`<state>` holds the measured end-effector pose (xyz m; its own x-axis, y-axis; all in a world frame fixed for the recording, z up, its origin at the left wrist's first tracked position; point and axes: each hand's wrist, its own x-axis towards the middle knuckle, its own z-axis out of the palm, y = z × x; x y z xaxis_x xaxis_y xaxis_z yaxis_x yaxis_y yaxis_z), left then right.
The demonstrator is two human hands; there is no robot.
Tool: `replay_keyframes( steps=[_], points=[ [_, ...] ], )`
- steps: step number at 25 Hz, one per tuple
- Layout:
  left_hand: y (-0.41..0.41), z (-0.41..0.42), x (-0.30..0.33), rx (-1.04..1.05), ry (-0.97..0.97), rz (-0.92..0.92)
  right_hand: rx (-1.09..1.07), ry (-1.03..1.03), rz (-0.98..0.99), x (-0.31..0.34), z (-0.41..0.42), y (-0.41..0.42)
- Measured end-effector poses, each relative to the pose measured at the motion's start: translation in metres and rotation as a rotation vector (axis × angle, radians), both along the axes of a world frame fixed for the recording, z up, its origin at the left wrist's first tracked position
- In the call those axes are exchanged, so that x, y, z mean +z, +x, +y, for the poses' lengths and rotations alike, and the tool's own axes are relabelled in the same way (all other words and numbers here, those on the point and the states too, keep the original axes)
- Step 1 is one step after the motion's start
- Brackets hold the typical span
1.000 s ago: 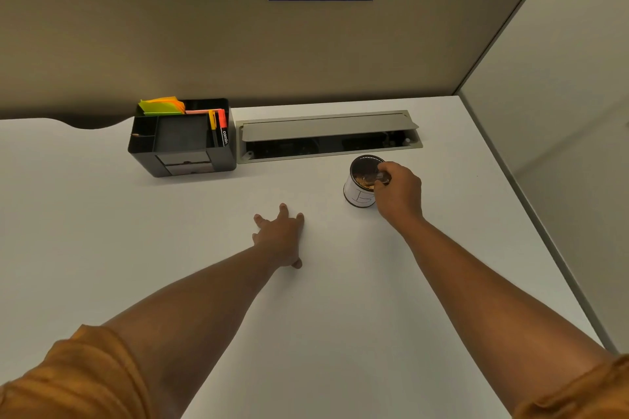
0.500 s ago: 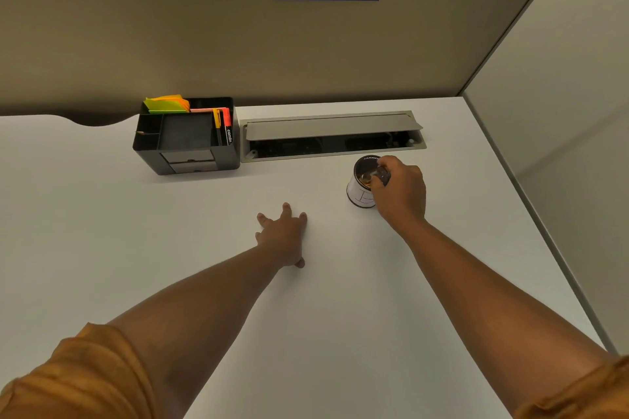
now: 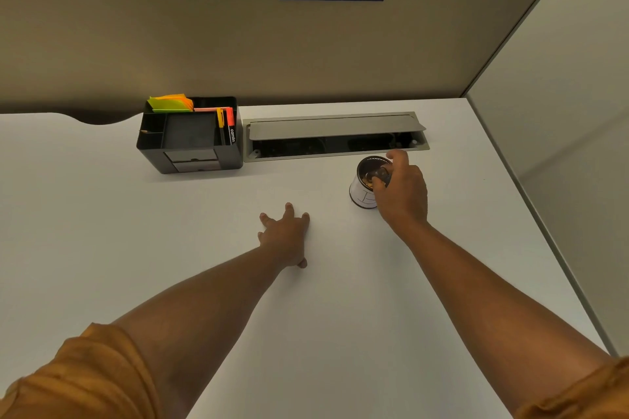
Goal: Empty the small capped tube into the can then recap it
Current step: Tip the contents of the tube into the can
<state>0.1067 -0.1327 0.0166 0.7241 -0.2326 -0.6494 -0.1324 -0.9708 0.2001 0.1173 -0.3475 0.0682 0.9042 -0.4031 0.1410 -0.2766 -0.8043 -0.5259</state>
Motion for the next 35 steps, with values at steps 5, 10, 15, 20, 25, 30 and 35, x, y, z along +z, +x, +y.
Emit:
replay_keyframes(
  steps=[5,10,15,20,25,30,35],
  points=[
    [0.000,0.000,0.002,0.009,-0.010,0.013,0.047,-0.039,-0.045,-0.003,-0.003,0.002],
    [0.000,0.000,0.003,0.012,-0.013,0.013,0.060,-0.029,-0.073,-0.004,-0.004,0.002],
    [0.000,0.000,0.004,0.003,-0.008,0.009,0.064,-0.037,-0.084,-0.005,-0.008,0.002],
    [0.000,0.000,0.005,0.008,-0.019,0.020,0.088,-0.033,-0.151,-0.009,-0.008,0.000],
    [-0.001,0.000,0.006,0.007,-0.009,0.022,0.158,-0.050,-0.184,-0.011,-0.011,0.000],
    [-0.001,0.001,0.006,0.008,-0.004,0.020,0.114,0.067,-0.203,-0.004,-0.008,0.003],
    [-0.001,0.000,0.005,0.016,-0.012,0.014,0.155,0.026,-0.242,-0.008,-0.012,0.002]
  ],
)
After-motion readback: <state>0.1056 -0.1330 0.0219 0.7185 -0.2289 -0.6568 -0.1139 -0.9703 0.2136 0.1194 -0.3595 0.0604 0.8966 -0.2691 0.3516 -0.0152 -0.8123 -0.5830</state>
